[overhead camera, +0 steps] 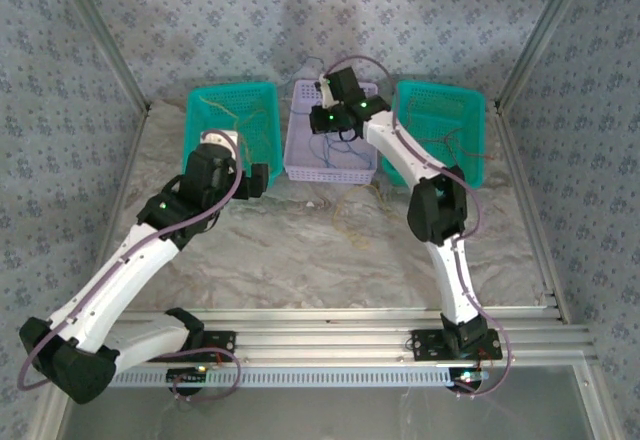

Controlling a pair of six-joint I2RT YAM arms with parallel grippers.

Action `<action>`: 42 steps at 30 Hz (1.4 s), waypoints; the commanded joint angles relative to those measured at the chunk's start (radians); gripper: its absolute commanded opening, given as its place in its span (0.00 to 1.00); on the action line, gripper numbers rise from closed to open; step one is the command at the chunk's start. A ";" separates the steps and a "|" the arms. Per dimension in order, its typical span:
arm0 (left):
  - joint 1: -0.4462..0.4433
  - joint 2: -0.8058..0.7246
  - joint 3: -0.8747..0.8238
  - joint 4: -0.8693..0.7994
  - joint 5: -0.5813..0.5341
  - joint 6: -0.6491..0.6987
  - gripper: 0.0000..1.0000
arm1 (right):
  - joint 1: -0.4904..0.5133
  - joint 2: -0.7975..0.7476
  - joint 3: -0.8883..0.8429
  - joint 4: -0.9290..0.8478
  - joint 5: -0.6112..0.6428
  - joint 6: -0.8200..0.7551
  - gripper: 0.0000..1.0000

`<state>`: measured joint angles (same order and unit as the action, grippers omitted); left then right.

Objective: Untangle the cables

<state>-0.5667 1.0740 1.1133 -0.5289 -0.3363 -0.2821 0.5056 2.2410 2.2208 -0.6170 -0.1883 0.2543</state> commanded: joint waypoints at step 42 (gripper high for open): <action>0.126 -0.010 -0.027 0.294 0.301 -0.504 1.00 | 0.110 -0.565 -0.603 0.097 -0.338 -0.044 0.00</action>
<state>-0.4450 1.1065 1.1061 -0.3462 -0.0879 -0.7540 0.6178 1.6752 1.6272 -0.5053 -0.5373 0.1982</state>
